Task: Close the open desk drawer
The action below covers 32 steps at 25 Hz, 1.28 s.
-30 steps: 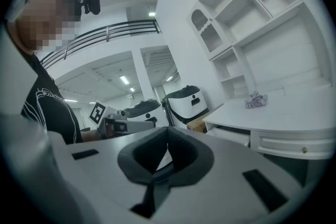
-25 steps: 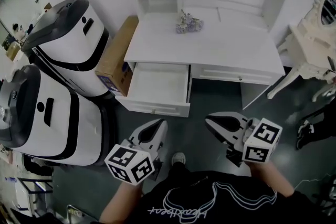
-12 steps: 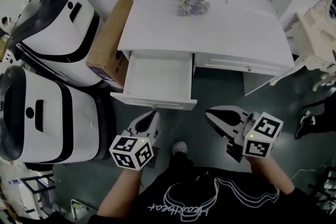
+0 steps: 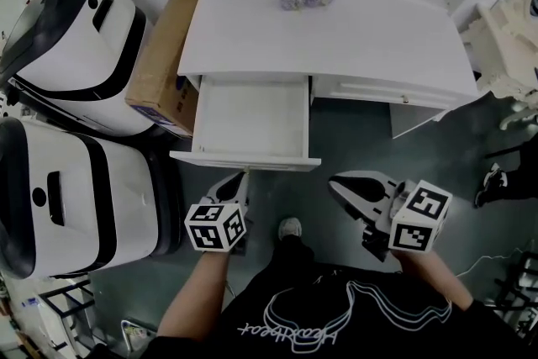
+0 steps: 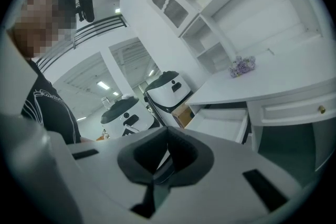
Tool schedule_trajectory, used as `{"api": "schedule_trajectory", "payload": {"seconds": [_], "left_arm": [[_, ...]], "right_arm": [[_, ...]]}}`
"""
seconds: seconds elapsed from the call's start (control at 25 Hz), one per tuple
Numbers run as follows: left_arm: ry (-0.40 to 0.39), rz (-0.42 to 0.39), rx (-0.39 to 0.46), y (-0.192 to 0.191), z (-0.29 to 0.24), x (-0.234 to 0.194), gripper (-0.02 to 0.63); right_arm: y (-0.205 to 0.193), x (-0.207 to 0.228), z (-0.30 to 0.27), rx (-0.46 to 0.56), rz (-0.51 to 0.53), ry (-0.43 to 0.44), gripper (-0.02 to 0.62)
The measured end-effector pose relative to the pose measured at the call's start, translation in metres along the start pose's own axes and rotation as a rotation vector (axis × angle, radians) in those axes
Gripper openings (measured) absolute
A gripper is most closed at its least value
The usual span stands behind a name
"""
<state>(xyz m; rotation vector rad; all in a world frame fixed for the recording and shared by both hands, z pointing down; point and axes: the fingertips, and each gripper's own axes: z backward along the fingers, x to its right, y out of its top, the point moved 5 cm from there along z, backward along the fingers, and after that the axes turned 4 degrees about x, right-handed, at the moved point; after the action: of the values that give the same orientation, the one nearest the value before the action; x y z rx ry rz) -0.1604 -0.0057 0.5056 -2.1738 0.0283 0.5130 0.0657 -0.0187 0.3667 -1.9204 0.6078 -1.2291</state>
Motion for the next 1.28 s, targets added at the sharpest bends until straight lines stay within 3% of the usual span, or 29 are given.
{"api": "schedule_trajectory", "payload": {"seconds": [0.48,1.28], "left_arm": [[0.019,0.028,-0.044,-0.012,-0.024,-0.025,0.005],[0.000,0.008,-0.048,-0.001,-0.040,-0.035,0.005]], "right_arm": [[-0.009,0.002,-0.019,0.002,-0.067,-0.021,0.006],[-0.004,0.004,-0.038,-0.016,-0.064,-0.036,0.005]]}}
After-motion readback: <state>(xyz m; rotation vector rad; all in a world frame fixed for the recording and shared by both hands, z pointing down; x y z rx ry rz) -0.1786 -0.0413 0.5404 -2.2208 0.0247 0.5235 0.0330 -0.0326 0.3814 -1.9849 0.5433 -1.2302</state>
